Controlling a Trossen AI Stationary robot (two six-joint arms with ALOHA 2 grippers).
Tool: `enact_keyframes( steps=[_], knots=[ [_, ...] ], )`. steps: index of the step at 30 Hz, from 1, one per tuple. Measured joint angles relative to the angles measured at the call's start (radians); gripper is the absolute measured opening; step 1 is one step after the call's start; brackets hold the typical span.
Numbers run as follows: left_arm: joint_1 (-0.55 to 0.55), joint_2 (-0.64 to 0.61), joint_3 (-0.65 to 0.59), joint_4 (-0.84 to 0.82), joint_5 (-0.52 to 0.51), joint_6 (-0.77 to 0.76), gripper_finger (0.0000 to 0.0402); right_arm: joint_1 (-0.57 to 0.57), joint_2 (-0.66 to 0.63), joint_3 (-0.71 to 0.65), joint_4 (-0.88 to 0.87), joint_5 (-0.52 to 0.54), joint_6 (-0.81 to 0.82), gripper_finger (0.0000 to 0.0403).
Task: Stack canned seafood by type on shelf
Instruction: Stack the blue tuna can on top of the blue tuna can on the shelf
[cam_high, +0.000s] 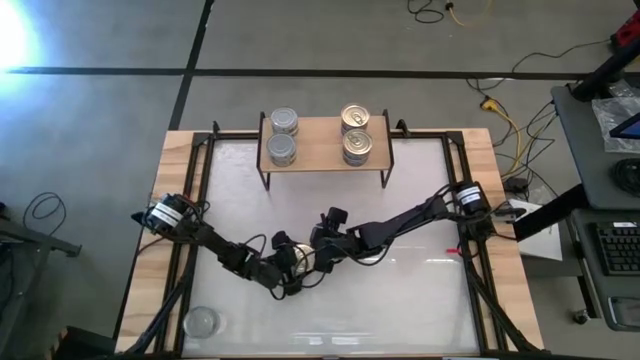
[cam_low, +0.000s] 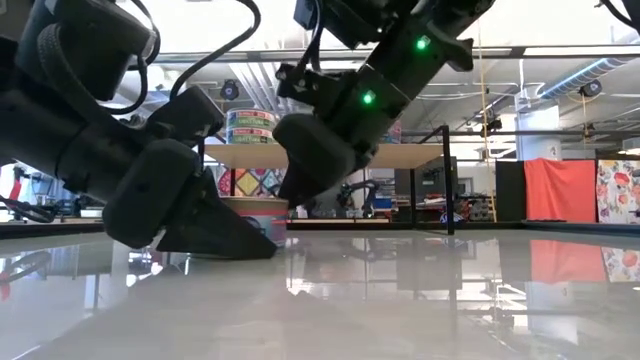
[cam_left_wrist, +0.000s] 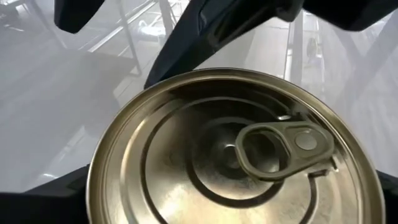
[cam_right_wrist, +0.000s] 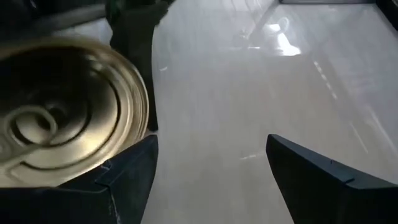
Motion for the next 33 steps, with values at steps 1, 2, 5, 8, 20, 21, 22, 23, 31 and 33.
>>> enact_keyframes(
  steps=[1, 2, 5, 8, 20, 21, 22, 23, 31, 33],
  knots=[
    [0.0, -0.002, 0.0, -0.001, 0.0, 0.0, 0.038, 0.0, -0.003, 0.0, -0.002, 0.001, 0.0, 0.0293],
    [0.0, -0.005, -0.001, -0.003, 0.002, 0.0, 0.0376, 0.001, -0.007, 0.0, -0.01, 0.0, 0.0, 0.0295],
    [0.0, -0.014, -0.008, -0.005, 0.008, 0.0, 0.0373, 0.005, -0.021, 0.0, -0.043, 0.0, -0.002, 0.0301],
    [0.0, -0.03, -0.02, -0.011, 0.01, 0.001, 0.0377, 0.011, -0.052, 0.001, -0.099, 0.0, -0.004, 0.0306],
    [0.022, -0.332, -0.019, -0.167, 0.098, 0.154, 0.0375, 0.069, -0.321, 0.013, -0.333, 0.016, 0.041, 0.0289],
    [0.036, -0.37, -0.016, -0.184, 0.119, 0.184, 0.0375, 0.077, -0.34, 0.013, -0.332, 0.017, 0.04, 0.0286],
    [0.053, -0.404, -0.015, -0.2, 0.14, 0.21, 0.0375, 0.083, -0.361, 0.013, -0.33, 0.017, 0.034, 0.0283],
    [0.073, -0.439, -0.012, -0.219, 0.162, 0.232, 0.0376, 0.09, -0.378, 0.013, -0.329, 0.018, 0.03, 0.028],
    [0.296, -0.627, 0.115, -0.417, 0.355, 0.402, 0.0376, 0.173, -0.466, 0.011, -0.343, 0.151, 0.003, 0.0254],
    [0.358, -0.635, 0.195, -0.536, 0.425, 0.437, 0.0376, 0.195, -0.482, 0.011, -0.366, 0.179, 0.003, 0.0247]
  ],
)
